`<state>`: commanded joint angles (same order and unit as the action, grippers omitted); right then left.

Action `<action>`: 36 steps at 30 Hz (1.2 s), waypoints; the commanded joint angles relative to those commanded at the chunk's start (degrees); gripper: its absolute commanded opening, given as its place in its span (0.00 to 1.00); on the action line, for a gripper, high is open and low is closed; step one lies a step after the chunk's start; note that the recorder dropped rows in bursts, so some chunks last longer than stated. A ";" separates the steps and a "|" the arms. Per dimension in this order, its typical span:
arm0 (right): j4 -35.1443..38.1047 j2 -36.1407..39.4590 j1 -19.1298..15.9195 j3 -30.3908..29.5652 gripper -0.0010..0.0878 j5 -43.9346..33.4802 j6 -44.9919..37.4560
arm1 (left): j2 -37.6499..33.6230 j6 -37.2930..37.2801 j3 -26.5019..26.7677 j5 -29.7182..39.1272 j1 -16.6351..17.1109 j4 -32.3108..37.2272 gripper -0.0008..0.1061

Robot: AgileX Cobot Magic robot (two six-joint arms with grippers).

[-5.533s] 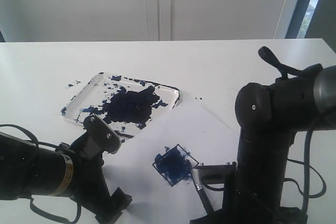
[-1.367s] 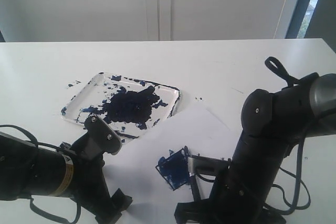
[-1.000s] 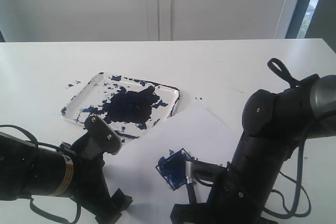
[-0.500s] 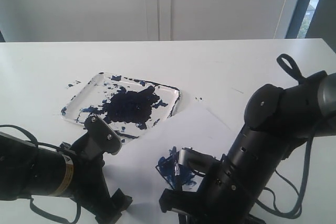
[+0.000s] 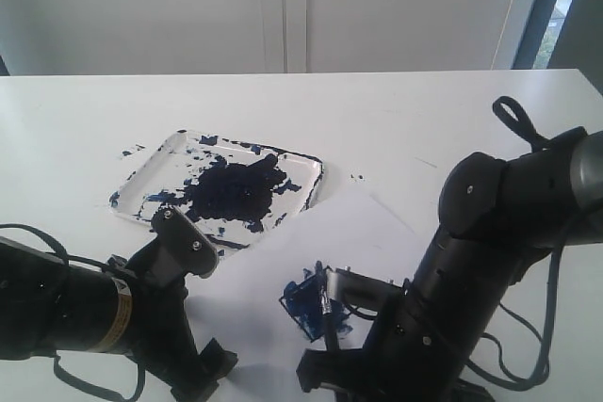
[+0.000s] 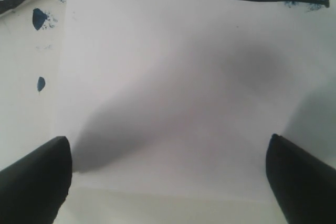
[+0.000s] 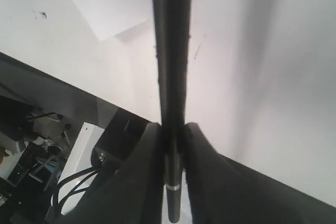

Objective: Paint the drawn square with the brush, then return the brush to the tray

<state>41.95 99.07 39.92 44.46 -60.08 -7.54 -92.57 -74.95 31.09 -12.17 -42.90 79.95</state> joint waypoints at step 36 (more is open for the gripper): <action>-39.12 -13.23 0.00 -3.98 0.01 27.42 10.52 | 0.00 0.33 0.35 0.19 0.00 0.00 0.99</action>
<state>2.83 85.83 39.92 40.49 -32.67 2.98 -92.57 -74.62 31.44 -11.98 -42.90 79.95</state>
